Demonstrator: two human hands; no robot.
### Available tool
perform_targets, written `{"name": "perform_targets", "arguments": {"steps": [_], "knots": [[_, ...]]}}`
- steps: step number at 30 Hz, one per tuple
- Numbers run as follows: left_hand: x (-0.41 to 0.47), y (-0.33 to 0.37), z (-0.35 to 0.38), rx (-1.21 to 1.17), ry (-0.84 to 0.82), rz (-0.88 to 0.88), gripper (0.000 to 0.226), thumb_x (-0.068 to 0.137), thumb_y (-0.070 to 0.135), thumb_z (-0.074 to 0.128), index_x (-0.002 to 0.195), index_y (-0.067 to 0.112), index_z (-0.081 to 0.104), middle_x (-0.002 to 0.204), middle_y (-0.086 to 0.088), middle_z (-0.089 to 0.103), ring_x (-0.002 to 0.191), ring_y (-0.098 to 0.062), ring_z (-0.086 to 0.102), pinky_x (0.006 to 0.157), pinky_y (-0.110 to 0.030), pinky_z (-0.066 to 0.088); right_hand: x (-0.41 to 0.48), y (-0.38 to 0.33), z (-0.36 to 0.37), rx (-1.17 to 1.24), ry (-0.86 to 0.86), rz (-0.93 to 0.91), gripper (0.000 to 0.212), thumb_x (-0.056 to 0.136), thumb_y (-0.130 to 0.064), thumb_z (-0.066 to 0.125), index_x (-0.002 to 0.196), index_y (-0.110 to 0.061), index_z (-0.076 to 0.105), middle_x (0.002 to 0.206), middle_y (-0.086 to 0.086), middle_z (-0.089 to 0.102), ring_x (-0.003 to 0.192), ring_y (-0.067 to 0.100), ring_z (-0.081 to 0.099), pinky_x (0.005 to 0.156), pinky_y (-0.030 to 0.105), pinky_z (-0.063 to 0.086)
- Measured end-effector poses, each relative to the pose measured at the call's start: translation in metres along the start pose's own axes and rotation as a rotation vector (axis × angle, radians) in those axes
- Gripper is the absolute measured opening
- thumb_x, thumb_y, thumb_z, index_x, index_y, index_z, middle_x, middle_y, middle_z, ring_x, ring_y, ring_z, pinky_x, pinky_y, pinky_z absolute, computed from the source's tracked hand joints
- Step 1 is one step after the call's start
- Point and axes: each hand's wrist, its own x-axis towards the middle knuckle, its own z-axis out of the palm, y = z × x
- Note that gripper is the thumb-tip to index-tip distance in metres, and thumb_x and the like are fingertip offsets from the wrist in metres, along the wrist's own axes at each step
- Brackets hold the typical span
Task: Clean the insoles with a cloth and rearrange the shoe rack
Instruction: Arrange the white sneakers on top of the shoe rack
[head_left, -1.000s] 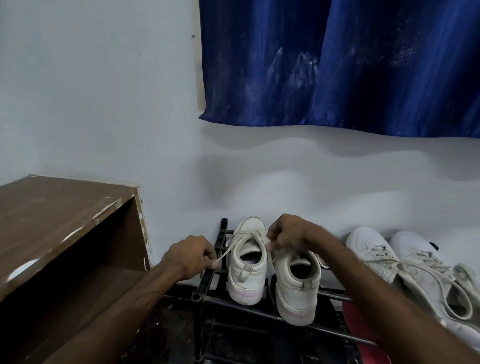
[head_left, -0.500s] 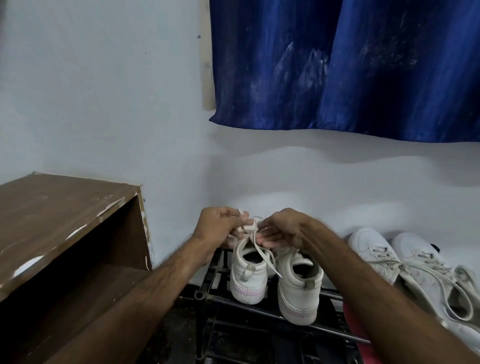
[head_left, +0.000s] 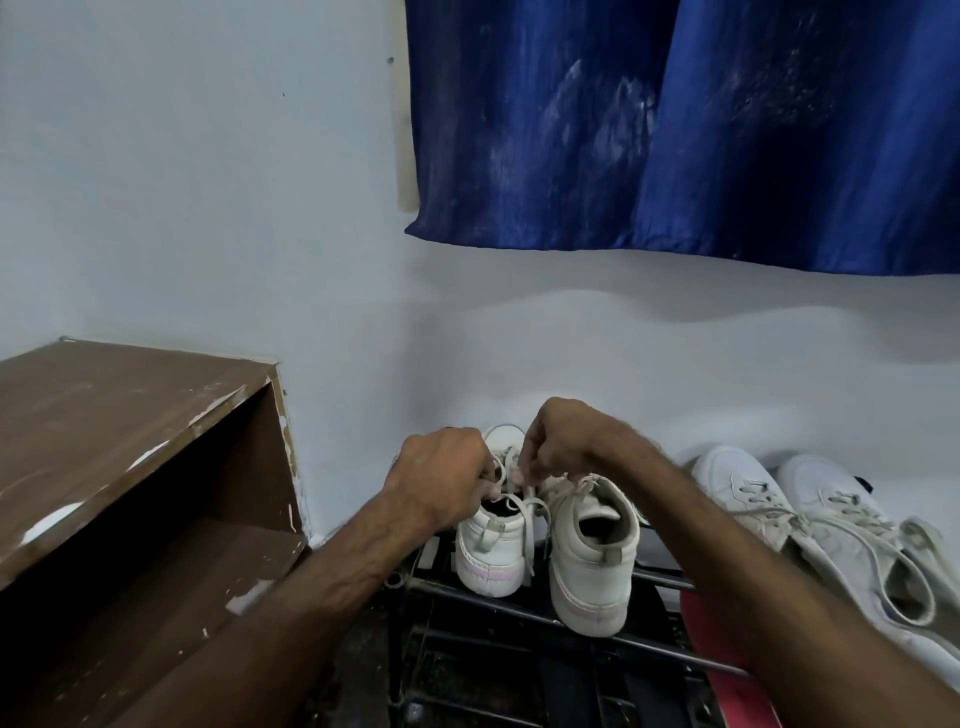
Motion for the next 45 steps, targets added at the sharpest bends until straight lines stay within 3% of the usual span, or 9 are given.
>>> {"name": "perform_targets", "arguments": {"steps": [5,9,13,16,23,28,32,40,45], "knots": [[0.003,0.007,0.004,0.021,-0.038,0.007,0.021,0.082,0.047,0.073,0.087,0.026,0.072,0.091,0.008,0.067,0.089,-0.015,0.064,0.066,-0.028,0.039,-0.001,-0.001,0.015,-0.034,0.045,-0.043,0.014,0.065,-0.016,0.083,0.061,-0.025,0.074,0.073,-0.004,0.074,0.078,0.014,0.070,0.079,0.036,0.059],[0.008,-0.010,-0.011,-0.235,-0.318,0.043,0.016,0.081,0.042,0.076,0.092,0.031,0.079,0.086,0.010,0.074,0.082,-0.012,0.067,0.071,-0.029,0.051,-0.011,-0.014,0.016,-0.332,0.033,-0.067,0.029,0.076,-0.035,0.078,0.101,-0.022,0.074,0.099,0.000,0.071,0.091,0.020,0.067,0.076,0.032,0.054],[0.006,-0.032,-0.016,-0.699,-0.021,-0.156,0.020,0.079,0.039,0.080,0.073,0.019,0.078,0.068,0.007,0.072,0.055,0.003,0.056,0.055,-0.011,0.042,-0.021,-0.016,0.019,-0.376,0.126,-0.067,0.036,0.075,-0.039,0.077,0.103,-0.017,0.070,0.102,0.002,0.067,0.088,0.024,0.064,0.070,0.030,0.047],[0.003,-0.037,0.003,-0.609,0.160,-0.230,0.014,0.083,0.033,0.077,0.084,0.020,0.072,0.084,0.006,0.069,0.068,-0.001,0.057,0.065,-0.021,0.044,-0.021,-0.012,0.006,-0.283,0.171,-0.023,0.040,0.071,-0.041,0.081,0.097,-0.014,0.070,0.100,0.006,0.068,0.090,0.026,0.066,0.075,0.033,0.053],[0.008,-0.035,0.041,-0.881,-0.138,-0.221,0.035,0.103,0.014,0.048,0.137,0.018,0.056,0.139,0.001,0.056,0.129,-0.015,0.051,0.114,-0.034,0.036,-0.029,-0.006,-0.002,-0.184,-0.204,0.127,0.050,0.077,-0.054,0.074,0.095,-0.008,0.073,0.088,0.002,0.075,0.053,0.012,0.066,0.066,0.027,0.060],[0.014,-0.033,0.045,-0.822,-0.048,-0.277,0.008,0.090,0.018,0.070,0.095,0.017,0.077,0.085,0.003,0.074,0.081,-0.013,0.069,0.084,-0.036,0.058,-0.034,-0.019,0.014,-0.413,-0.059,0.045,0.039,0.075,-0.048,0.078,0.063,-0.013,0.066,0.052,-0.007,0.061,0.049,0.010,0.057,0.055,0.024,0.048],[0.013,-0.031,0.032,-0.929,-0.017,-0.343,0.007,0.085,0.012,0.076,0.087,0.006,0.071,0.060,-0.001,0.067,0.050,-0.010,0.061,0.046,-0.026,0.053,-0.027,-0.014,0.014,-0.194,-0.110,0.082,0.015,0.082,-0.021,0.074,0.085,-0.007,0.078,0.073,0.000,0.076,0.068,0.015,0.072,0.074,0.029,0.061],[0.012,-0.021,0.002,-1.090,0.005,-0.291,0.011,0.087,0.002,0.071,0.097,0.003,0.070,0.073,-0.015,0.072,0.064,-0.023,0.068,0.059,-0.035,0.060,-0.021,-0.012,0.015,0.504,0.115,0.043,0.010,0.079,0.001,0.073,0.069,0.001,0.071,0.079,0.021,0.073,0.054,0.019,0.065,0.055,0.027,0.058],[0.006,-0.021,0.005,-0.911,0.015,-0.234,0.007,0.086,0.002,0.070,0.089,0.007,0.074,0.072,-0.013,0.072,0.057,-0.011,0.066,0.054,-0.026,0.057,-0.021,-0.021,0.047,-0.045,0.150,-0.077,0.018,0.080,-0.017,0.067,0.088,-0.001,0.069,0.083,0.011,0.068,0.074,0.029,0.064,0.065,0.032,0.054]]}}
